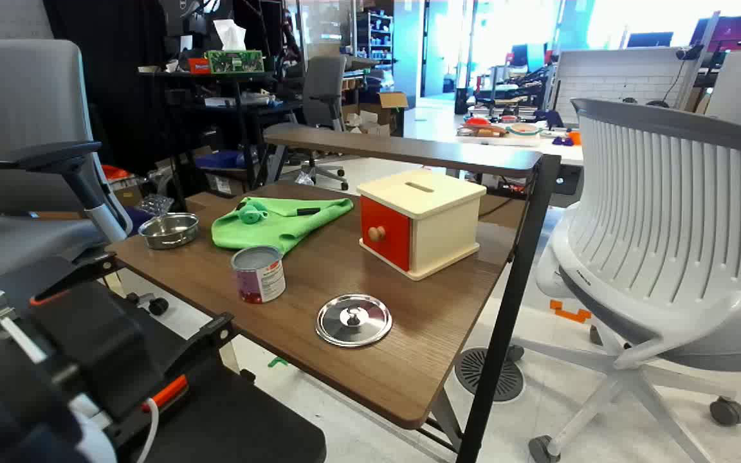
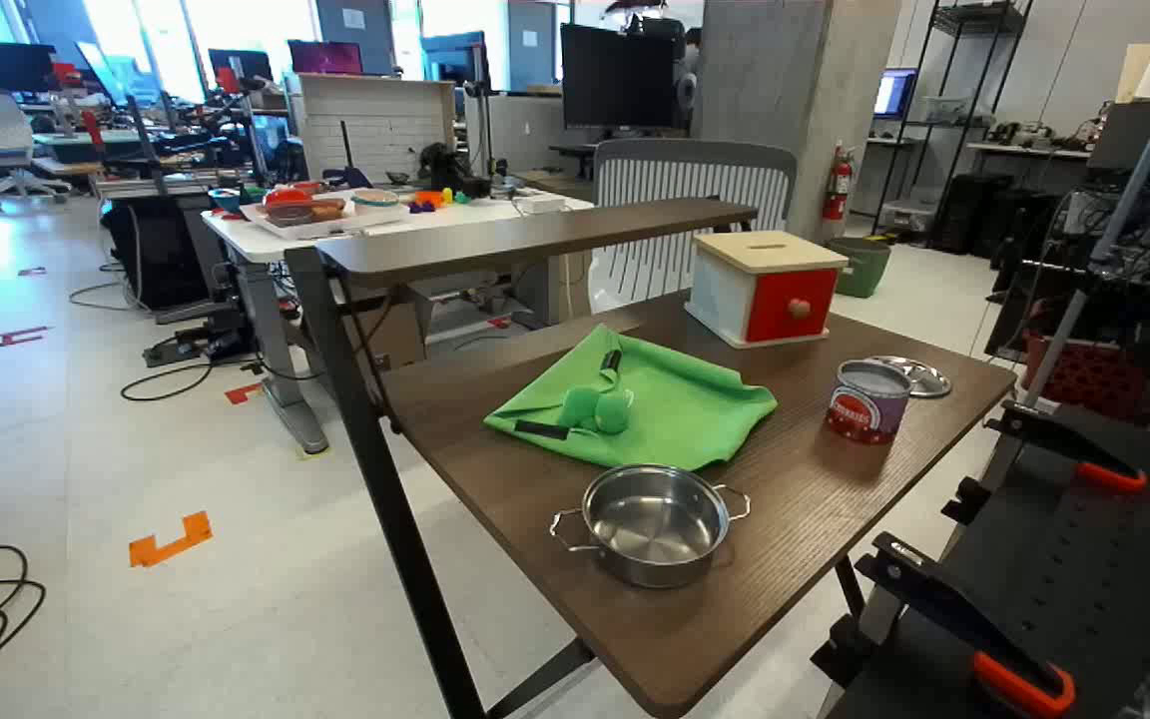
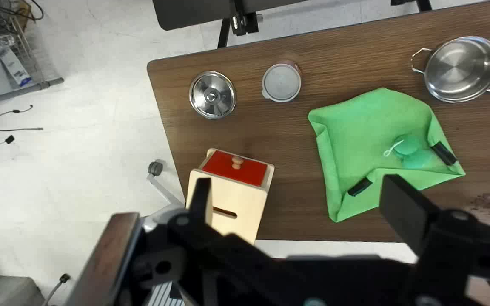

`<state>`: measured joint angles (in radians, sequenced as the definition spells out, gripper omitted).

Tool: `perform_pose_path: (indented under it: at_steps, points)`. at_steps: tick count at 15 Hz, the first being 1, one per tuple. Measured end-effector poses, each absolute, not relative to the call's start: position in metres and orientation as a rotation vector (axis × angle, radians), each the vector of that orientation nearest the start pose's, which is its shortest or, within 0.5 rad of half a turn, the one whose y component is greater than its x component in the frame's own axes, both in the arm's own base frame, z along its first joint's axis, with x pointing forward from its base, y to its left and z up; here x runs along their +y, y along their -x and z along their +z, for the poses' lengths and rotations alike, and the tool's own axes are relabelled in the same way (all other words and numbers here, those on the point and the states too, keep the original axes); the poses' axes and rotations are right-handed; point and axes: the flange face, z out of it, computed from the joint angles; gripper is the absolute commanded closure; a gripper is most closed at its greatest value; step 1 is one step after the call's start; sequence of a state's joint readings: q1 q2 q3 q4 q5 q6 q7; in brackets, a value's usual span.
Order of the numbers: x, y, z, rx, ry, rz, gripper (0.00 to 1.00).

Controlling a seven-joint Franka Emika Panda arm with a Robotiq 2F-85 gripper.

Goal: Fold the green cloth

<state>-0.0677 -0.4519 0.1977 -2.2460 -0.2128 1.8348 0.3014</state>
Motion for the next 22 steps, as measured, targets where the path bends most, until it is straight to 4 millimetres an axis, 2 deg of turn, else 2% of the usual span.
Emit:
perform_pose_path:
  at_steps: [8,11,13,16,22]
  points:
    - [0.048,-0.420,0.544,0.233,3.409,-0.154,0.00]
    - [0.050,-0.419,0.534,0.227,3.433,-0.143,0.00]
    - [0.050,-0.420,0.516,0.208,3.437,-0.131,0.00]
    - [0.042,-0.432,0.474,0.210,3.416,-0.100,0.00]
    - [0.008,-0.482,0.376,0.306,3.340,-0.015,0.00]
